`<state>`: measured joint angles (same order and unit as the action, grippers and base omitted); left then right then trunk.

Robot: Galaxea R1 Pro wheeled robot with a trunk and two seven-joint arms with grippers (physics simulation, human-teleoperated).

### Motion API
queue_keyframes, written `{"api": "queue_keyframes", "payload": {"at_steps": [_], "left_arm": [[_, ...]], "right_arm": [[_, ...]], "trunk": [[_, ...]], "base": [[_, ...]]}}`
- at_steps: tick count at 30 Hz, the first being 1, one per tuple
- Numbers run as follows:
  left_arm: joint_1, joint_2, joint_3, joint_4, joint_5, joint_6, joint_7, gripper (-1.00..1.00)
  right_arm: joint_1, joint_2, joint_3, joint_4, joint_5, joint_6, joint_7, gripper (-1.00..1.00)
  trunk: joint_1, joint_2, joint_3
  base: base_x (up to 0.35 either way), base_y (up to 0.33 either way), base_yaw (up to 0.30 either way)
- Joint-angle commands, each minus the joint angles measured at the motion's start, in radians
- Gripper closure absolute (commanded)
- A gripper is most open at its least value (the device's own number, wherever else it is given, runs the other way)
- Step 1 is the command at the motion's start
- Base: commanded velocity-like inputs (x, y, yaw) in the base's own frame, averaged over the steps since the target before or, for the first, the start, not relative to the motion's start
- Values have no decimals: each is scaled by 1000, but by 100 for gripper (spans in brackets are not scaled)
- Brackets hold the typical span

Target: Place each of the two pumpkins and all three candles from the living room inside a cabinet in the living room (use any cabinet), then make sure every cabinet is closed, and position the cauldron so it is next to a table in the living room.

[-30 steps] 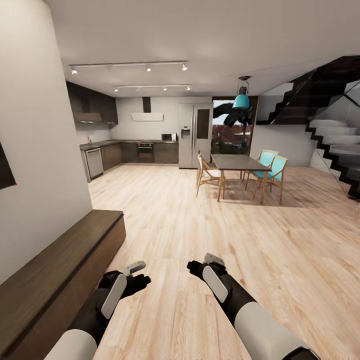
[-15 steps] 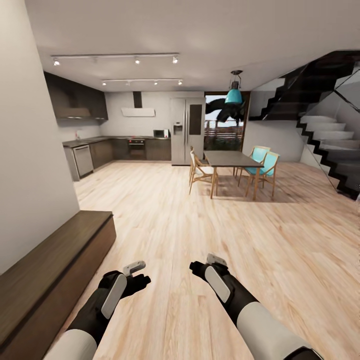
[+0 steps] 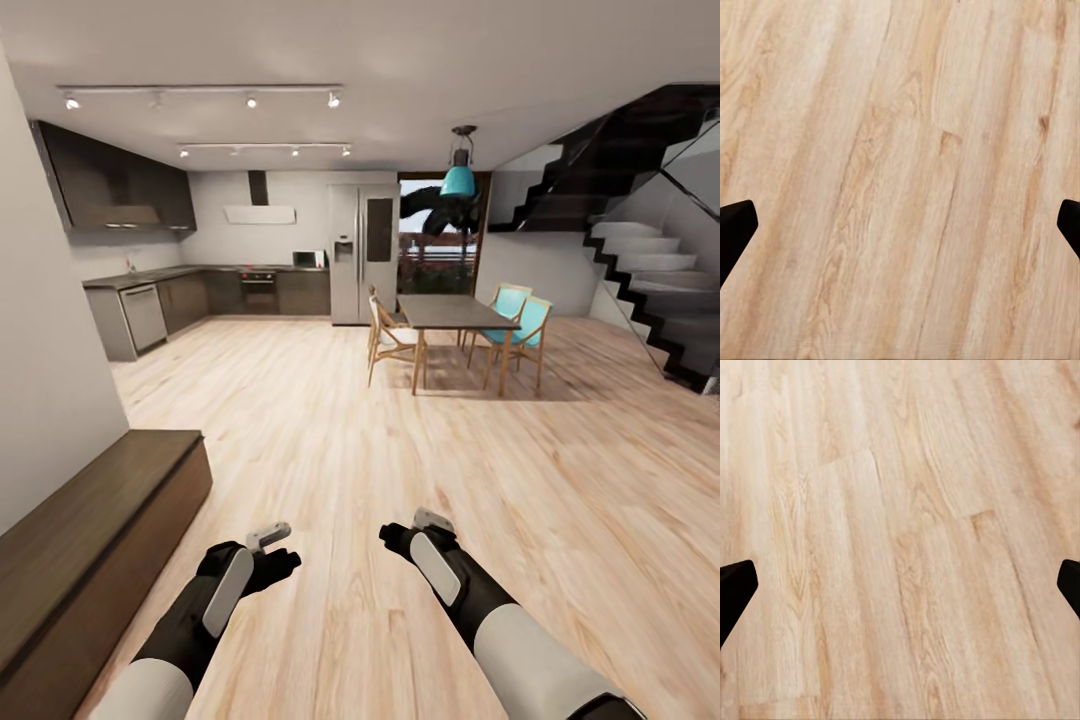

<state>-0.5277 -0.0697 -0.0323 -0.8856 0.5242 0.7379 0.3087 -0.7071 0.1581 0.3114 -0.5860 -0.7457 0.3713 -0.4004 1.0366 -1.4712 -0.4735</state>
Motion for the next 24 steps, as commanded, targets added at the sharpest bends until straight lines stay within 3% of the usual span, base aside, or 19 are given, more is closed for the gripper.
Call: {"api": "queue_keyframes", "payload": {"at_steps": [1,7,13,16,18,21,24], "left_arm": [[0,1,0,2,0,-1,1,-100],[0,23,0,26,-1,-9,1,-100],[-6,40,0,111,-5,-90,7,-100],[-9,87,0,136,-2,-105,9,-100],[-9,102,0,159,-1,-109,9,-100],[-9,117,-4,260,-3,-141,9,-100],[-8,121,-12,390,-6,-245,8,-100]], "right_arm": [[0,0,0,1,0,0,0,-100],[0,-1,0,1,0,0,-1,-100],[0,-3,-2,9,0,-1,-8,-100],[4,-41,-6,19,0,1,-11,-100],[5,-58,-6,22,1,1,-12,-100],[32,-76,-6,56,3,-7,-22,-100],[104,-80,-7,116,5,-35,-26,-100]], "trunk": [[0,0,-2],[0,0,-12],[0,0,-21],[0,0,-26],[0,0,-30],[0,0,-34],[0,0,-39]], "base": [[310,0,-69],[310,0,-69],[310,0,-69],[310,0,-69],[310,0,-69],[311,0,-70],[311,0,-71]]}}
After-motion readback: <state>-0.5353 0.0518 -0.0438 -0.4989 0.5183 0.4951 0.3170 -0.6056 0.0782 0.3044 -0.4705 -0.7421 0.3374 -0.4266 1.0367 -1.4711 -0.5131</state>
